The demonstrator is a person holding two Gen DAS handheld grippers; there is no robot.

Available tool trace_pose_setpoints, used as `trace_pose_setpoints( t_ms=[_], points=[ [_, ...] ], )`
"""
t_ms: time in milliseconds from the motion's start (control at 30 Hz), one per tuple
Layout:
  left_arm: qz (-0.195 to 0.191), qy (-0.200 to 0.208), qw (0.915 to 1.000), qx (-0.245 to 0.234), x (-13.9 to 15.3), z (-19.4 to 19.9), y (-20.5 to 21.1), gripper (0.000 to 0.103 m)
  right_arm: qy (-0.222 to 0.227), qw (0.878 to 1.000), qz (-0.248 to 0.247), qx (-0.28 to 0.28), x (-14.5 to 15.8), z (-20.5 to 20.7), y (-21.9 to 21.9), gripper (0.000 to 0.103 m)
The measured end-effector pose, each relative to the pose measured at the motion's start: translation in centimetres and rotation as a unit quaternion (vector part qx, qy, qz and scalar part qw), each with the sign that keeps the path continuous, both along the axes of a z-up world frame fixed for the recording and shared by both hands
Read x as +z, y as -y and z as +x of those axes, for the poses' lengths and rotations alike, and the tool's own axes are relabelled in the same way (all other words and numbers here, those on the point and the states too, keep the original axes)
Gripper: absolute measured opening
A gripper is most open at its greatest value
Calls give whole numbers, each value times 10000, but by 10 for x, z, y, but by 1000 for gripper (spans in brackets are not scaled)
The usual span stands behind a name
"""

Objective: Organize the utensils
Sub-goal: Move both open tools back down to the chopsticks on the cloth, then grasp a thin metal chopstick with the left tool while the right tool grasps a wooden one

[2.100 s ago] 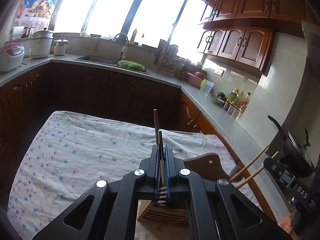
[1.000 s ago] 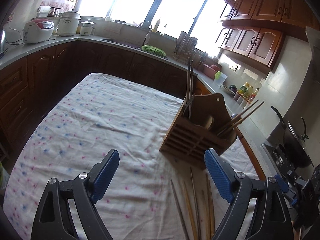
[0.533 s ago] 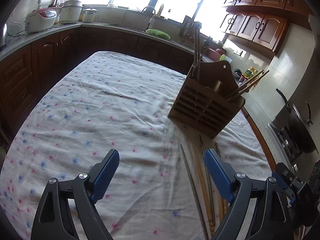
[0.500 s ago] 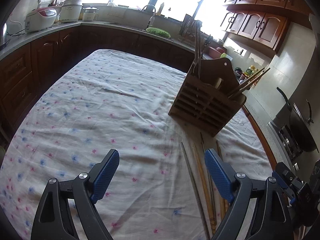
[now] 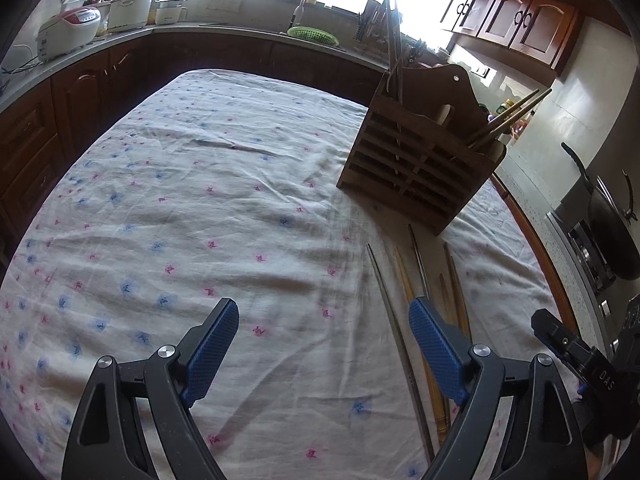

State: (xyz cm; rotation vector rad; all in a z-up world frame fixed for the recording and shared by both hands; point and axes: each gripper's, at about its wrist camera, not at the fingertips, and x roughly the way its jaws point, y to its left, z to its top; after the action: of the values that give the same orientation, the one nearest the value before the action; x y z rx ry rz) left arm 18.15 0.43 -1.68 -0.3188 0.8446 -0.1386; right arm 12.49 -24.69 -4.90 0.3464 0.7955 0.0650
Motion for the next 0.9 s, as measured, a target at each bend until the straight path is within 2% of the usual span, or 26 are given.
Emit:
trace_pose_setpoints(
  t_ms=[200,533,800,900],
  points=[
    [176,-138,9996,-149,-7,9,11,85,-278,9994,-143,123,-11,14,-6,70],
    [242,-338,9988,-243,-16,31,19,71,-538,9966,-355,520,-22,53,-24,32],
    [430,-431,9971,-455,-23,59,34,66,-923,9899,-935,532,-43,75,-31,11],
    [452,-521,9962,-523,-29,72,41,60,-941,9900,-858,616,-43,74,-30,10]
  ],
)
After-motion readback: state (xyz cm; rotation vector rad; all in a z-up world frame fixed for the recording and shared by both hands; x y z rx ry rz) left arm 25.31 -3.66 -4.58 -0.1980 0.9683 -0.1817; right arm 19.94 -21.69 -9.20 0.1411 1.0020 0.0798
